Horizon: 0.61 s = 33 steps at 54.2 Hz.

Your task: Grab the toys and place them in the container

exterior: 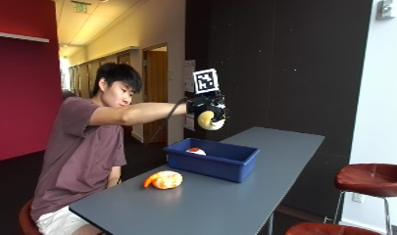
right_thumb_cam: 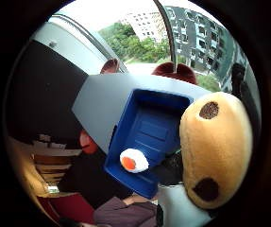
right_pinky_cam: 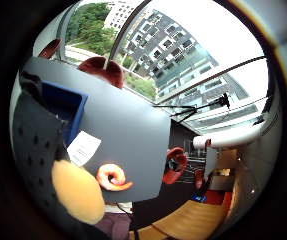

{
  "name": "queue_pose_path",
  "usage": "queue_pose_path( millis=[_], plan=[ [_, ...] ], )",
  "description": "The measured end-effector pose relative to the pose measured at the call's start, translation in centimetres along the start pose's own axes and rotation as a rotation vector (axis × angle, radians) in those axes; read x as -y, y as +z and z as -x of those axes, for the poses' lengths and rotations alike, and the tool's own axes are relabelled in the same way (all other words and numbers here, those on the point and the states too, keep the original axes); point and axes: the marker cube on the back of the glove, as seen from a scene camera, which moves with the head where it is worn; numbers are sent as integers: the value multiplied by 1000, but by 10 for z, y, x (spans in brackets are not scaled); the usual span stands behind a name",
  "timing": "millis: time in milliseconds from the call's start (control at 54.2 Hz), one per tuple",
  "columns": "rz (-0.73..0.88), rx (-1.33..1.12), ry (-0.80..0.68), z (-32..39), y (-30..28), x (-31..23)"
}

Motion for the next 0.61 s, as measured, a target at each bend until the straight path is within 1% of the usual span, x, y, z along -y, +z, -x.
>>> queue_pose_path(
  millis=[37, 74, 148, 166, 185, 222, 240, 258, 277, 332, 369, 406, 443, 480, 517, 572, 609],
  plan=[
    [0, -43, -18, 8, 6, 3],
    [1, -83, -99, 18, 13, 4],
    [26, -49, -199, 38, 28, 12],
    [29, -50, -193, 40, 32, 16],
    [29, -51, -158, 42, 35, 20],
    [27, -48, -44, 48, 41, 30],
    [28, -46, -11, 51, 44, 33],
    [29, -43, -14, 55, 47, 35],
    [29, -40, -49, 58, 49, 36],
    [32, -46, -208, 66, 59, 38],
    [42, -78, -259, 65, 67, 42],
    [56, -86, -218, 69, 74, 47],
    [69, -38, -127, 80, 80, 53],
    [86, 18, -90, 91, 83, 56],
    [116, 2, -131, 94, 89, 56],
    [191, -55, -247, 95, 99, 52],
    [258, -63, -264, 97, 104, 51]
  ],
)
